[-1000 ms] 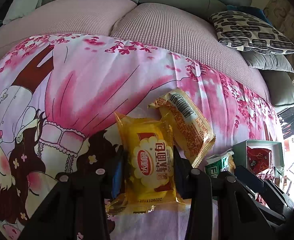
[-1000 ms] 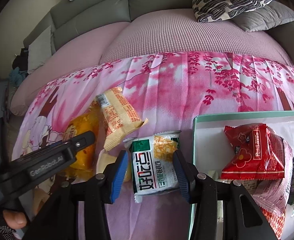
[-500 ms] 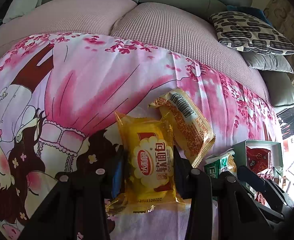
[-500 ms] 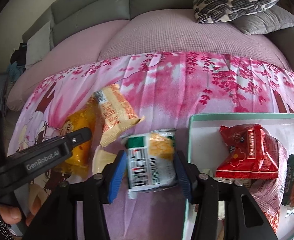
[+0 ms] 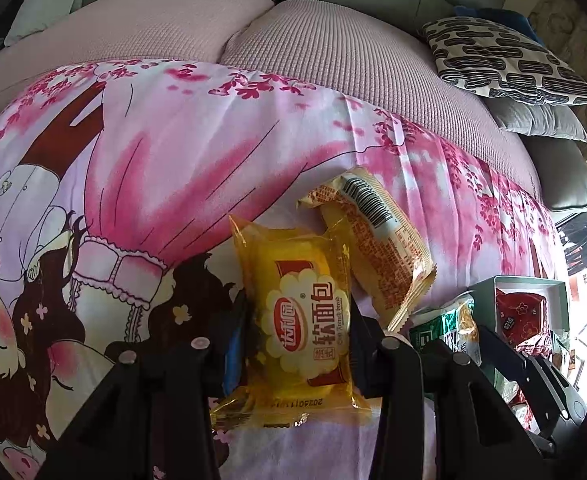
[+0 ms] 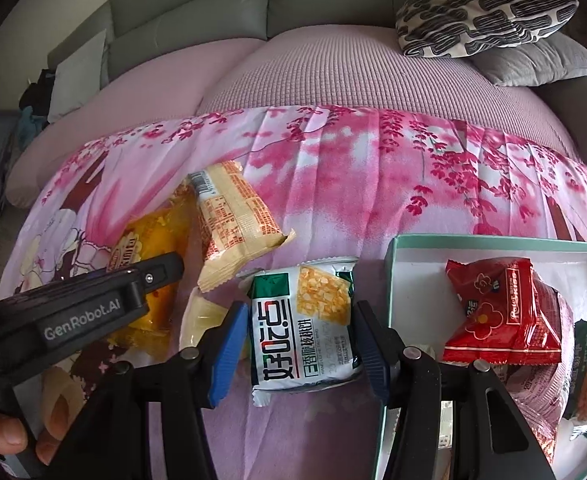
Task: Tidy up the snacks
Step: 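Lift green-white cracker pack with right tool while left tool lifts yellow bread pack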
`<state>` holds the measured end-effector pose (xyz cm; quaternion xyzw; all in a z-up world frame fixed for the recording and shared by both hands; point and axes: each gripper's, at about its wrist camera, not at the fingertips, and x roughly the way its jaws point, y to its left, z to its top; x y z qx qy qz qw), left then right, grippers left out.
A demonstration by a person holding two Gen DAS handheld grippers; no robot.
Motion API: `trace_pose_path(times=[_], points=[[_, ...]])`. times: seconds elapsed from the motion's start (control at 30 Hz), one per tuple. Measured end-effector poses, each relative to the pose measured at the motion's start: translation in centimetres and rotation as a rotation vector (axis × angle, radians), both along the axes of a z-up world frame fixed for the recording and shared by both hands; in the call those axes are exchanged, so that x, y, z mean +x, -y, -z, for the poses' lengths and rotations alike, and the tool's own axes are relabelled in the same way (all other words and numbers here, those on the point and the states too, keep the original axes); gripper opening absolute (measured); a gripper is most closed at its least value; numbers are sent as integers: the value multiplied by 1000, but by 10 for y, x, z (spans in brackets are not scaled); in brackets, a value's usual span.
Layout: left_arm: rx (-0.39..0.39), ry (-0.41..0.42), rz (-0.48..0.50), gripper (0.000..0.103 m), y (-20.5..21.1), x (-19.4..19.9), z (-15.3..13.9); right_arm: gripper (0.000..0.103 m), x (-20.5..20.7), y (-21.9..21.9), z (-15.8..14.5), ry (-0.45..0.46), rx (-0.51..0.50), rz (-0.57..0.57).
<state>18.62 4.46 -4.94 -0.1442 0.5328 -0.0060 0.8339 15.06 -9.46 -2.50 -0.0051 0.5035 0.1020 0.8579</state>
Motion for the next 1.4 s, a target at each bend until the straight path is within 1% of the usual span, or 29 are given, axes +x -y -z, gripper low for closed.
trace_pose_path(times=[0.23, 0.33, 0.43, 0.53, 0.63, 0.73, 0.87, 1.2, 1.4], points=[[-2, -2, 3, 44, 0, 1, 2, 58, 1, 1, 0, -9, 23, -4], [-3, -3, 3, 44, 0, 1, 2, 58, 3, 5, 4, -57, 84, 6], [-2, -3, 3, 44, 1, 1, 2, 58, 3, 7, 6, -68, 108, 17], [-1, -3, 4, 44, 1, 1, 2, 58, 2, 6, 7, -63, 103, 17], [-7, -2, 2, 44, 0, 1, 2, 54, 2, 4, 7, -56, 75, 17], [-2, 1, 1, 41, 0, 0, 1, 53, 0, 0, 7, -43, 48, 12], [-1, 17, -2, 40, -1, -2, -3, 51, -1, 2, 4, -40, 44, 19], [-29, 41, -39, 40, -6, -13, -18, 51, -15, 9, -24, 4, 60, 42], [-20, 64, -43, 40, 0, -24, -33, 51, -24, 20, -35, 20, 28, 69]])
